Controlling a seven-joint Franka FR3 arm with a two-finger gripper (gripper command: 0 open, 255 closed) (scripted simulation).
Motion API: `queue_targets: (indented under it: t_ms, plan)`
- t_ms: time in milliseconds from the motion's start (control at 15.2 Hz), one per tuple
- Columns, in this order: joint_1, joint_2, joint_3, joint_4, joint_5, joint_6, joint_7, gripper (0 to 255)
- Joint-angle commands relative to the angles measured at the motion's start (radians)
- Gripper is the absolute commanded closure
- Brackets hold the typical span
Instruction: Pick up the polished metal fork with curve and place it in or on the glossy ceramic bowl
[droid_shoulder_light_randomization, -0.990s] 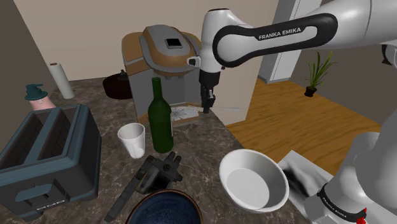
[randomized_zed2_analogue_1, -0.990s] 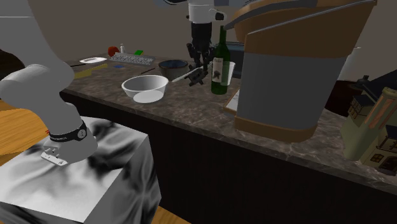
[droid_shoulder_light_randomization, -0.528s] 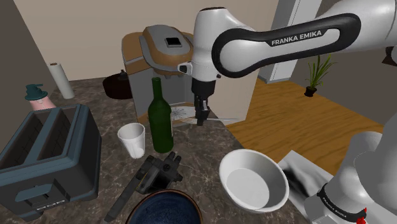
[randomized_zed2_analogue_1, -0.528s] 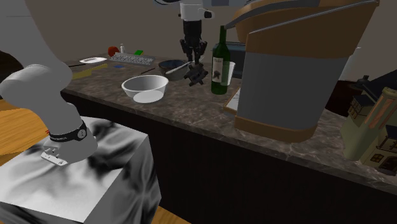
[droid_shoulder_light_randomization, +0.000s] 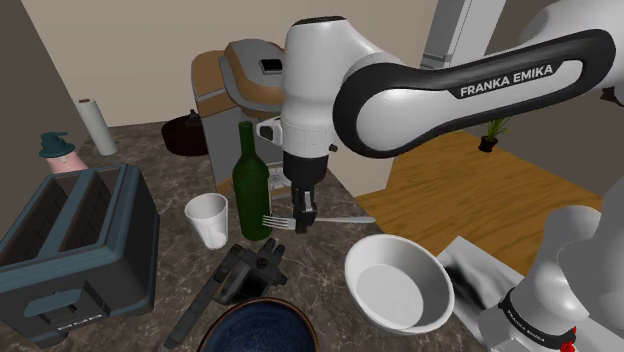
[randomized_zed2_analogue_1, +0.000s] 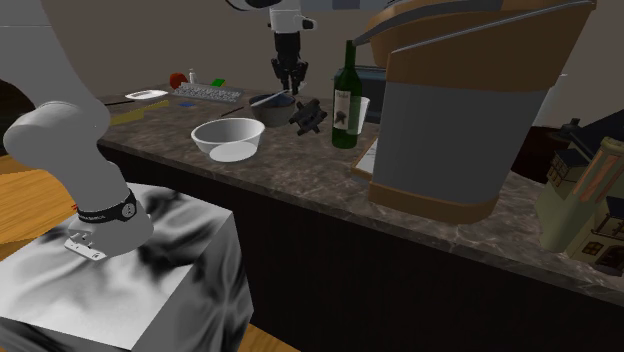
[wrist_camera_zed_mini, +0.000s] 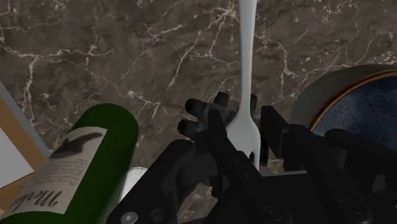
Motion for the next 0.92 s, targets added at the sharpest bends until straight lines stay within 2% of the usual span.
queue_targets:
  t_ms: [0,462,858]
  plan:
    - [0.023,0.017,0.023,0.025,-0.007,-0.007,0.05,255]
    - [0.112,0.099,0.103,0.121,-0.049,-0.022,0.23,255]
    - [0.205,0.21,0.157,0.255,-0.109,-0.055,0.387,255]
